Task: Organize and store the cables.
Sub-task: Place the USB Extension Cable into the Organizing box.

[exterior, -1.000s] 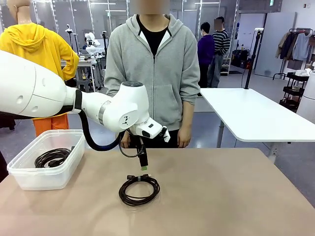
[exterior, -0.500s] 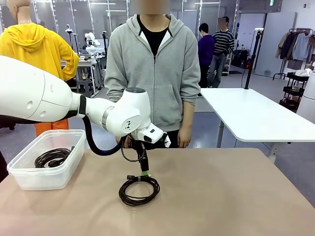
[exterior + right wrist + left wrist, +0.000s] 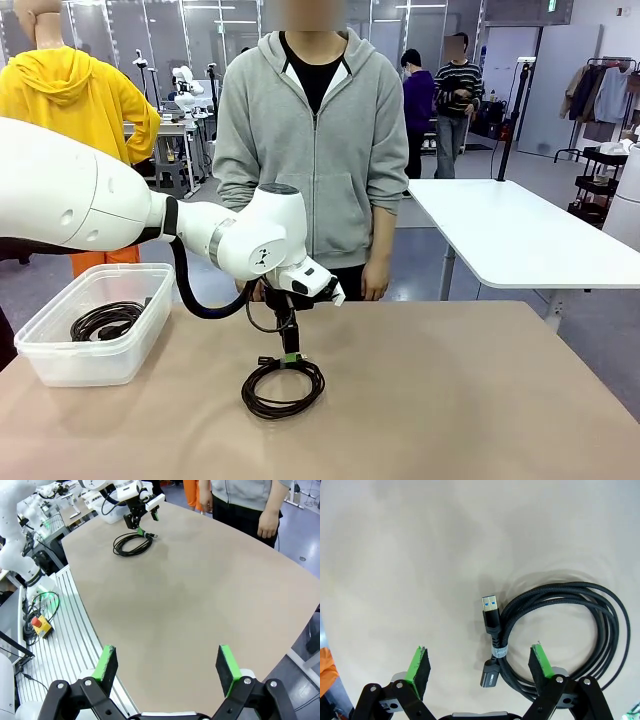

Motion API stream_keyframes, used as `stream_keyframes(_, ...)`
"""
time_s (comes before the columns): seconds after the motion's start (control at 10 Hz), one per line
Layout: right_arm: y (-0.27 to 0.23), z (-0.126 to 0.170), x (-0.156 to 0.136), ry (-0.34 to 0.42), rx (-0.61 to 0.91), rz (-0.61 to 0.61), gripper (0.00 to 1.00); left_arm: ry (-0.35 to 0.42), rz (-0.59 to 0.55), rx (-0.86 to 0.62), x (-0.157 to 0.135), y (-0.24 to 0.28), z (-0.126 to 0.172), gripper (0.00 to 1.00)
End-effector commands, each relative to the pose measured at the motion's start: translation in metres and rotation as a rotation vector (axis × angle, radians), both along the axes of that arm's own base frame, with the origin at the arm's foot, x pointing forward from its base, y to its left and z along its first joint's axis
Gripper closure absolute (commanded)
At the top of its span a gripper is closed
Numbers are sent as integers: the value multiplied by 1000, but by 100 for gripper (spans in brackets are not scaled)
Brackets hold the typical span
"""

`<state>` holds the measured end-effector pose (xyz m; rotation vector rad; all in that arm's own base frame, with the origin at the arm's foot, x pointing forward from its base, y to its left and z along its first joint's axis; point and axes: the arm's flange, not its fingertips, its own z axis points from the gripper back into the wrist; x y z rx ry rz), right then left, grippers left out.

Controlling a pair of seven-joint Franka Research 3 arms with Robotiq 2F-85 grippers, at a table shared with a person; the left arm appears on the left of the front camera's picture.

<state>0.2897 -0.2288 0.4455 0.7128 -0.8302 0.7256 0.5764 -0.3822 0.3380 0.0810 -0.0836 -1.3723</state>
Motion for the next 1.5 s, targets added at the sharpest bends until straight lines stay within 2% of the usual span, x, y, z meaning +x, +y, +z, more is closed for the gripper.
stream_keyframes(0.0,0,1,-1,-6,-6,12,0,-10,-75,17,-1,1,-4,0)
stream_keyframes(0.2,0,1,-1,-6,-6,12,0,-17,-133,-17,-7,4,-10,0)
stream_keyframes(1.0,0,1,-1,-6,-6,12,0,53,-110,-5,-8,10,-28,0)
stream_keyframes(1.1,0,1,-1,-6,-6,12,0,58,-115,-3,-8,9,-30,21)
stream_keyframes(1.2,0,1,-1,-6,-6,12,0,58,-112,-8,-7,9,-29,59)
stream_keyframes(1.3,0,1,-1,-6,-6,12,0,58,-108,-9,-6,10,-30,60)
stream_keyframes(1.4,0,1,-1,-6,-6,12,0,57,-114,-4,-6,10,-29,100)
